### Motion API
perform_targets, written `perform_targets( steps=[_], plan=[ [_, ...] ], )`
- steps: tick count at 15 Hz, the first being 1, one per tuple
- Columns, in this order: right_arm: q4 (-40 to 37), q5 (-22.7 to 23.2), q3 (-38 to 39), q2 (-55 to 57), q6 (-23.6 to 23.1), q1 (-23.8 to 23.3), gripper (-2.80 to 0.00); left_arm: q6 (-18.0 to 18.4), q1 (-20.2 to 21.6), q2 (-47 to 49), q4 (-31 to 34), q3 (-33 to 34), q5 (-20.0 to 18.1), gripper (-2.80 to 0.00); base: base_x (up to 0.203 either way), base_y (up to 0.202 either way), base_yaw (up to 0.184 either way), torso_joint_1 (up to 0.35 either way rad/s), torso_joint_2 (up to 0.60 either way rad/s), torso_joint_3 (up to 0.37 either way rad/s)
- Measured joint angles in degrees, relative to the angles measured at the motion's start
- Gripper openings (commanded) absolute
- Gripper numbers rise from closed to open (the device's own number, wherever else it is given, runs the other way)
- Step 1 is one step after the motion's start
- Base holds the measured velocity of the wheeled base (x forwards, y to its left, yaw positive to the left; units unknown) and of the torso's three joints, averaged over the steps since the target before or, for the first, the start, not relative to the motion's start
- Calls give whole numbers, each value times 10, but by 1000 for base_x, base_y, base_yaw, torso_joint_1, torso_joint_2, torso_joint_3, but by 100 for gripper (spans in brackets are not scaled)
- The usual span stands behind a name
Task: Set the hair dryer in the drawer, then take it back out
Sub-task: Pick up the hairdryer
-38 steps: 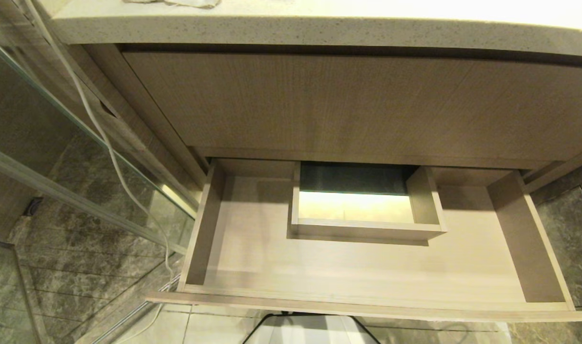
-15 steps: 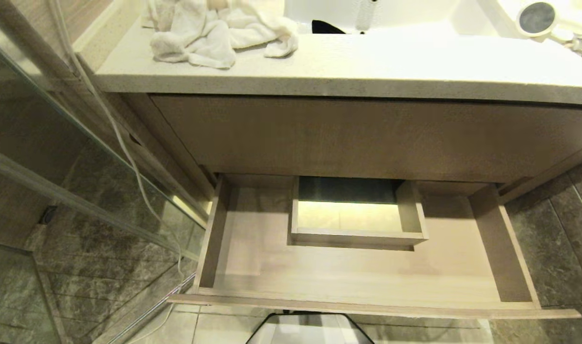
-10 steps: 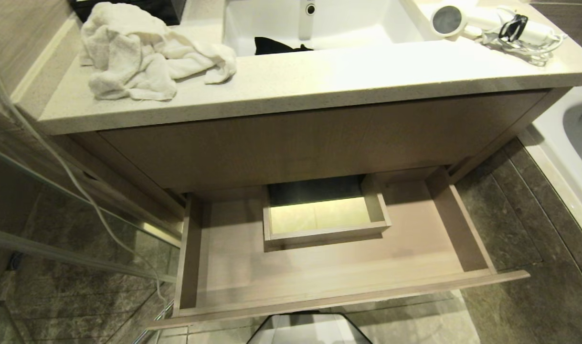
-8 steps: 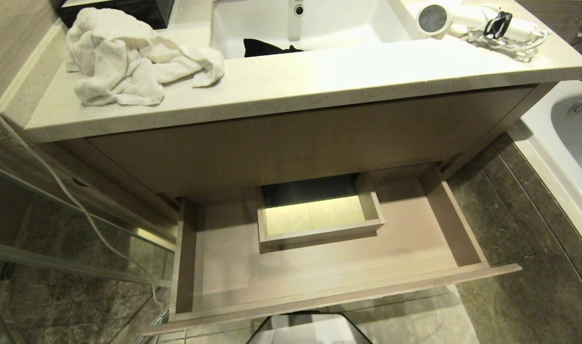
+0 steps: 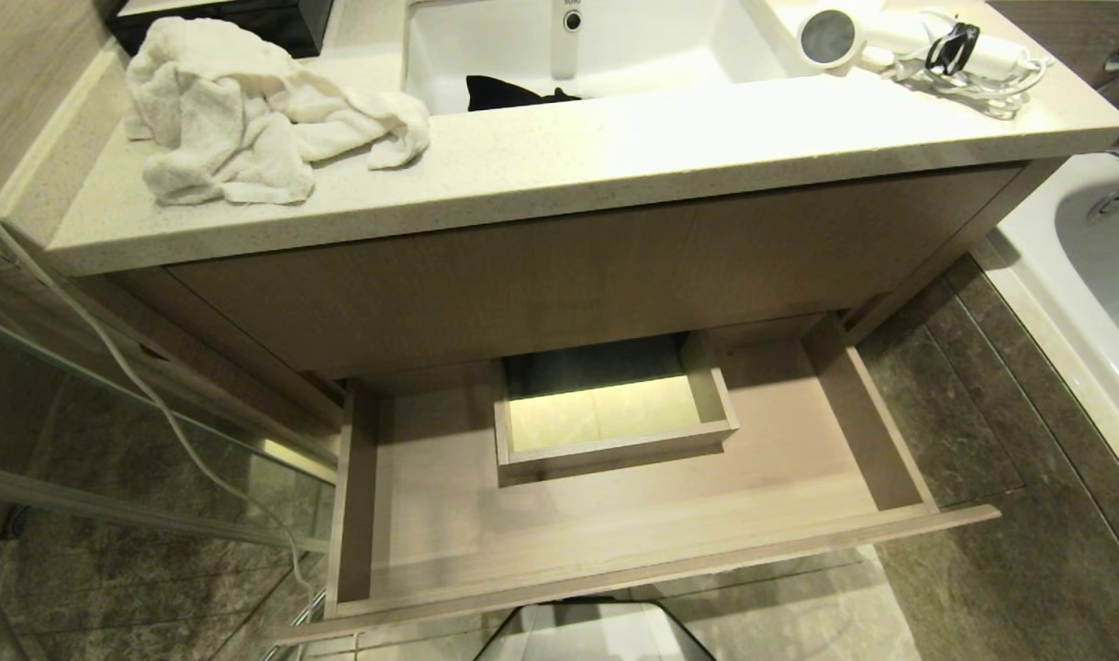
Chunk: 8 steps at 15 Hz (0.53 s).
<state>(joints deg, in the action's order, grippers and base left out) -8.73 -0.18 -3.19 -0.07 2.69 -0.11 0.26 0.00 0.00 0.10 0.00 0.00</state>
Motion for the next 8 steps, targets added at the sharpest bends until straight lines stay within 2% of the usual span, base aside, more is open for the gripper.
perform_targets(
  steps=[4,8],
  plan=[
    [0,0,0,0,0,0,-280,0,0,0,0,0,0,-280,0,0,0,12,-17,-8],
    [1,-1,0,0,2,0,-280,0,0,0,-1,0,0,-280,0,0,0,260,-459,-194]
  ],
)
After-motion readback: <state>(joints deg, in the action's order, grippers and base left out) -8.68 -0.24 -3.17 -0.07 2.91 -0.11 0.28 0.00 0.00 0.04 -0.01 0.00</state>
